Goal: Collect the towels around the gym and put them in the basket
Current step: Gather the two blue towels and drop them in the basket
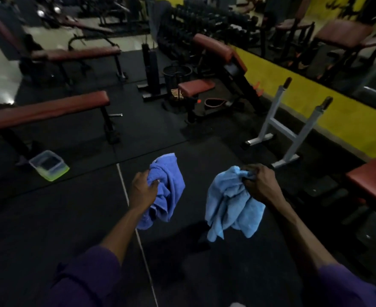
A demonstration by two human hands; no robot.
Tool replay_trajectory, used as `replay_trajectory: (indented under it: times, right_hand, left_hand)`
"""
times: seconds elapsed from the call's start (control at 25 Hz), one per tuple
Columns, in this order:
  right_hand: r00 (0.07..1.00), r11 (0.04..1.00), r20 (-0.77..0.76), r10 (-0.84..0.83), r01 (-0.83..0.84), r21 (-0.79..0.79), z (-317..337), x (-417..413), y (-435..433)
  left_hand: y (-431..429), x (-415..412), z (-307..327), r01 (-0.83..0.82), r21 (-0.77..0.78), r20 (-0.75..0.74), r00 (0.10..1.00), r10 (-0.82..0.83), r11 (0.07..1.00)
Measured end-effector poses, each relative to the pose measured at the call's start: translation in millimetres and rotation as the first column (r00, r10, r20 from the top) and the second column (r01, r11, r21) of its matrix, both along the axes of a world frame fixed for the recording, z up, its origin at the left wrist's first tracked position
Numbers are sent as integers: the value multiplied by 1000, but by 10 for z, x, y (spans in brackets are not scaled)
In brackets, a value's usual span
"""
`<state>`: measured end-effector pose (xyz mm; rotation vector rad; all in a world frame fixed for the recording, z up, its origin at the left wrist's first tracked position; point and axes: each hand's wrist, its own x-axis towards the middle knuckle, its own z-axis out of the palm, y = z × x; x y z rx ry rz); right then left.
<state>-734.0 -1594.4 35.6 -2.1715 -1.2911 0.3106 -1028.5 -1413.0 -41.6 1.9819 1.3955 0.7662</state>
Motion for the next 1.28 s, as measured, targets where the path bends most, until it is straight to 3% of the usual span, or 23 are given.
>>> replay_trajectory:
  times: [0.44,0.68,1.0,1.28]
  right_hand:
    - [982,992,-142,122,-116,49,4,535,3014]
    - [964,970,-164,211,-186,156,178,773,4569]
    - [964,932,-43,263,-242,270,212,1182,6941]
    - [980,932,-17,199,-184,312,337,1516,8694]
  left_hand:
    - [2353,391,-35,-168,34,30,985,167,985]
    - [3673,599,105,-268,46,55,963,265,962]
    - [6054,958,-7,-273,73,62,961,269,959]
    - [8074,1354,209,-232,76,82,971,225,970]
